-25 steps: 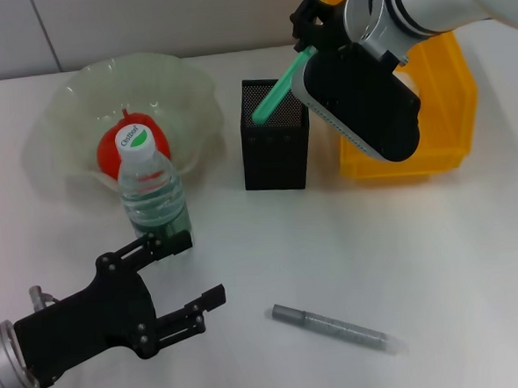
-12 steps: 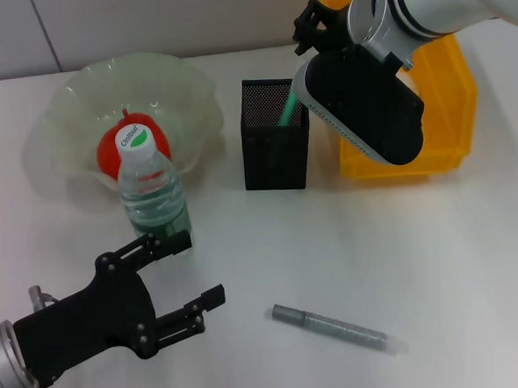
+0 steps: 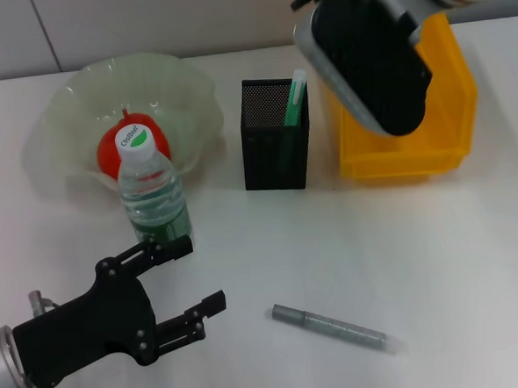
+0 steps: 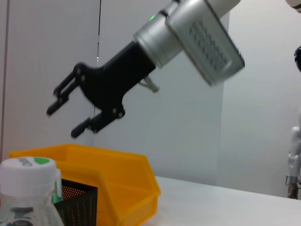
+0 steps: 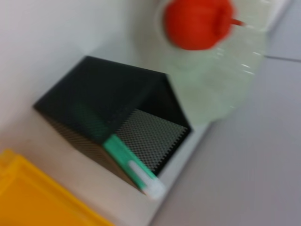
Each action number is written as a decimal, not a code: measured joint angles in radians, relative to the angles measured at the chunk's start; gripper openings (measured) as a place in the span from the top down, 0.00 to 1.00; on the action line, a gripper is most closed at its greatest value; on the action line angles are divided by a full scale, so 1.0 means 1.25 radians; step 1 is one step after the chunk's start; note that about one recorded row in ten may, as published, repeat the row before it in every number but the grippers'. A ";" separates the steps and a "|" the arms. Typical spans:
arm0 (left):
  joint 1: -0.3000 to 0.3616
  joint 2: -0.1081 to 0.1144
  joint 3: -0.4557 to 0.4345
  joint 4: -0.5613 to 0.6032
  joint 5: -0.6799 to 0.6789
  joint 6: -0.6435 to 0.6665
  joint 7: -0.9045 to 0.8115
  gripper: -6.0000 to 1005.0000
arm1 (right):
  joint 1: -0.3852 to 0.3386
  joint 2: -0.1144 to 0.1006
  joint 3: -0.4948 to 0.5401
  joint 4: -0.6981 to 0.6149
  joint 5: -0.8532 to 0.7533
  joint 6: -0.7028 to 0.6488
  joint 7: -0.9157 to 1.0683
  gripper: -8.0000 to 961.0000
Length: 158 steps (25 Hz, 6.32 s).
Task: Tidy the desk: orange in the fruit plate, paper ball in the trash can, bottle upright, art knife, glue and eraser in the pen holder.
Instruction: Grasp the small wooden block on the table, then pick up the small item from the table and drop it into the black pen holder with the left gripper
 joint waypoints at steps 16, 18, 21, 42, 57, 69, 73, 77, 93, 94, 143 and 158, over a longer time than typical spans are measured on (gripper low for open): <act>0.025 0.007 -0.009 0.008 0.001 0.068 0.043 0.23 | -0.343 0.003 0.363 -0.376 0.716 -0.042 0.175 0.41; 0.029 0.007 -0.011 0.008 0.000 0.074 0.046 0.23 | -0.414 0.004 0.394 -0.335 0.861 -0.041 0.143 0.41; 0.053 0.008 -0.026 0.023 0.000 0.111 0.056 0.23 | -0.534 0.005 0.396 -0.213 1.092 -0.054 0.009 0.41; 0.160 0.007 -0.089 0.729 0.448 0.029 -0.564 0.23 | -0.494 -0.014 0.410 0.569 1.279 -0.264 -0.346 0.18; 0.082 0.002 -0.111 0.912 0.720 0.172 -0.769 0.23 | -0.421 -0.019 0.413 0.703 1.121 -0.294 -0.342 0.18; 0.043 0.003 -0.054 0.917 0.802 0.157 -0.815 0.23 | -0.374 -0.003 0.418 0.755 1.072 -0.290 -0.364 0.18; 0.034 0.002 -0.013 0.911 0.839 0.144 -0.845 0.23 | -0.367 -0.003 0.419 0.778 1.072 -0.289 -0.380 0.18; 0.028 0.001 0.032 0.911 0.877 0.125 -0.873 0.23 | -0.365 -0.003 0.419 0.792 1.071 -0.289 -0.395 0.18; -0.008 0.003 0.055 0.838 0.939 0.075 -0.883 0.23 | -0.355 -0.005 0.420 0.815 1.071 -0.284 -0.405 0.18; -0.012 0.003 0.055 0.829 0.944 0.071 -0.883 0.23 | -0.355 -0.005 0.420 0.816 1.071 -0.282 -0.405 0.18; -0.052 0.004 0.071 0.754 1.012 0.040 -0.887 0.68 | -0.349 -0.007 0.419 0.830 1.065 -0.269 -0.405 0.18; -0.040 0.004 0.036 0.835 0.907 0.097 -0.857 0.72 | -0.352 -0.009 0.419 0.832 1.065 -0.270 -0.405 0.18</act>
